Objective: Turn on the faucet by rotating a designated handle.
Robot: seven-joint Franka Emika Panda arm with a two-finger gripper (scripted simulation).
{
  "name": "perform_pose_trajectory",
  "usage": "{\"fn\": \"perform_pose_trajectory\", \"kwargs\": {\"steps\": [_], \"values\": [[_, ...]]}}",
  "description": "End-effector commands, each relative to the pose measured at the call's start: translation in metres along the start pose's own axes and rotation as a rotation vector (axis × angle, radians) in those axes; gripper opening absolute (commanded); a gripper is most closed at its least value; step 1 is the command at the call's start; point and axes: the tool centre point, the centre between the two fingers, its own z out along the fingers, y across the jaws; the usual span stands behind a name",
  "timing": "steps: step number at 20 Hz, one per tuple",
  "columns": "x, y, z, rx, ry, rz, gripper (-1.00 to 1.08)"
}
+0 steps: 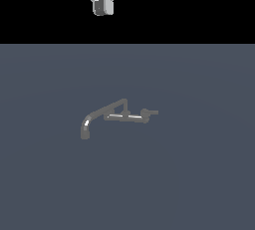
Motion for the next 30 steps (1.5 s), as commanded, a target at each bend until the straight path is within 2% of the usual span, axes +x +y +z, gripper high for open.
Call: {"fn": "perform_pose_trajectory", "kwargs": {"steps": [1, 16, 30], "values": [[0.011, -0.007, 0.016, 0.001, 0.0, 0.066, -1.0], [0.083, -0.029, 0.109, 0.001, -0.001, 0.438, -1.0], [0.161, -0.021, 0.201, -0.006, 0.002, 0.813, -1.0]]}}
